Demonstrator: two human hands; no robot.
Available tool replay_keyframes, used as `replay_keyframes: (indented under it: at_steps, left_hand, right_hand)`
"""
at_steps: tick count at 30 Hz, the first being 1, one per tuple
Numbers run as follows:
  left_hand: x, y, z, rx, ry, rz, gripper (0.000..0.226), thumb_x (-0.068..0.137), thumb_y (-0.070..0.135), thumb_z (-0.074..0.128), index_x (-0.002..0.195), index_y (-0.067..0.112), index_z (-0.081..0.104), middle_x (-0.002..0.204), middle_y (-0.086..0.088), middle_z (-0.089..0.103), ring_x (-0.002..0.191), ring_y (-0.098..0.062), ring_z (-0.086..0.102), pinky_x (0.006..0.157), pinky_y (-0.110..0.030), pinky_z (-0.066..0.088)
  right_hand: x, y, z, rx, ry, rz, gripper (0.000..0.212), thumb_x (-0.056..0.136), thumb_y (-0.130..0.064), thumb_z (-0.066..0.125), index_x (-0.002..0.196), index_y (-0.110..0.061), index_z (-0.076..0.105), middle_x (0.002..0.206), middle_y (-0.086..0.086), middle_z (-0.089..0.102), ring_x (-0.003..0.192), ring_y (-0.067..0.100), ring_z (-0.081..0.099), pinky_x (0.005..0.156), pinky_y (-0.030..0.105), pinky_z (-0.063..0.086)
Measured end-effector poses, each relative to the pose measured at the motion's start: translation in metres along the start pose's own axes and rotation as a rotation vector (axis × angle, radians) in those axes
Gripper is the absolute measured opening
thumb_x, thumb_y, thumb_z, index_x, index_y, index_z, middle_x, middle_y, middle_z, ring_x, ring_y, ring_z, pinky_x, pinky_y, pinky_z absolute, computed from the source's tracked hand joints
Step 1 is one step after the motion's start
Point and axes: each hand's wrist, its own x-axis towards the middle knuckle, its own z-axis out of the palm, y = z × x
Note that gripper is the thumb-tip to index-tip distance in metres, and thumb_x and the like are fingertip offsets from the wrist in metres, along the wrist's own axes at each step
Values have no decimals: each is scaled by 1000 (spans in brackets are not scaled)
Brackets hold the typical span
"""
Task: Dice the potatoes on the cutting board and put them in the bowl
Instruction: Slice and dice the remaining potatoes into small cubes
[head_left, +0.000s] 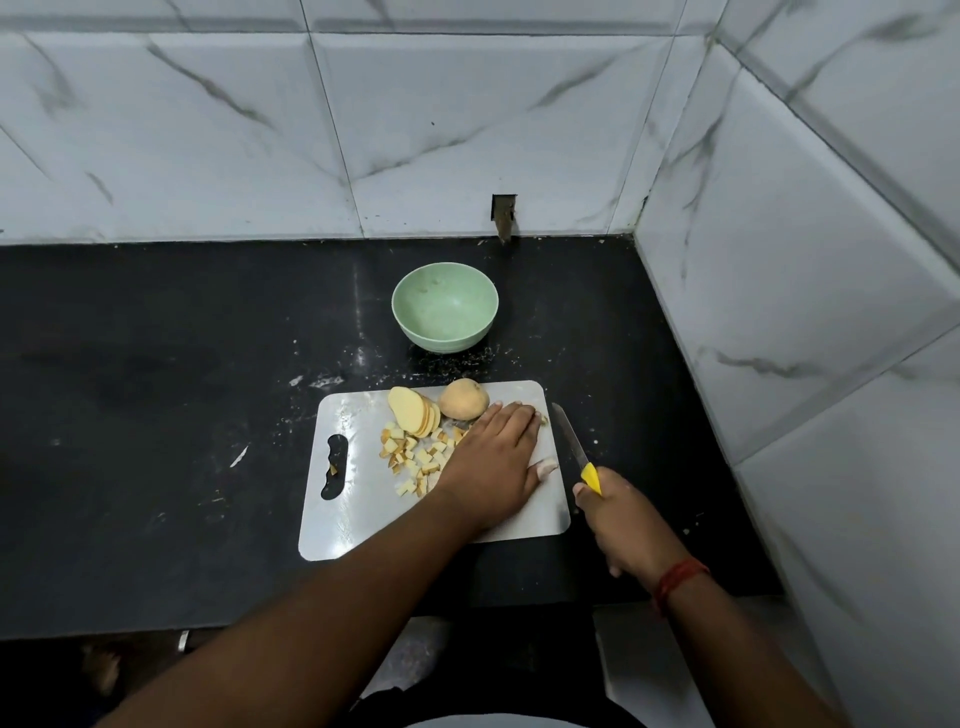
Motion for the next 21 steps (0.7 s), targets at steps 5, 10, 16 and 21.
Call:
replay_keyframes:
  at_steps: [5,10,16,21]
  left_hand:
    - [14,0,-5,76,-94,6,68,107,54,31,154,7,40,151,-8,42,139,-26,38,129,-45,10]
    - [16,0,-6,103,-125,5,69,107,55,30,156,7,36,158,-8,37,143,-26,35,129,-45,8]
    - [8,0,-4,70,-92,34,66,107,53,33,153,7,42,153,-9,43,141,-26,38,129,-44,7]
    - [-4,-3,3,25,-16,58,62,105,52,34,142,7,56,140,-9,54,133,-26,48,129,-44,14]
  right_hand:
    - [1,1,1,13,-11,2,17,99,-30,44,86,-21,50,71,3,49,48,19,48,39,26,41]
    - [-1,5,2,19,-19,2,18,99,-30,44,84,-21,49,71,2,49,46,18,48,40,28,42]
    - [-4,7,-1,20,-3,11,17,99,-31,45,86,-21,50,73,3,49,50,19,49,40,29,44]
    - [-8,3,-1,-40,-15,20,18,101,-33,43,96,-19,53,79,6,54,54,21,55,41,28,46]
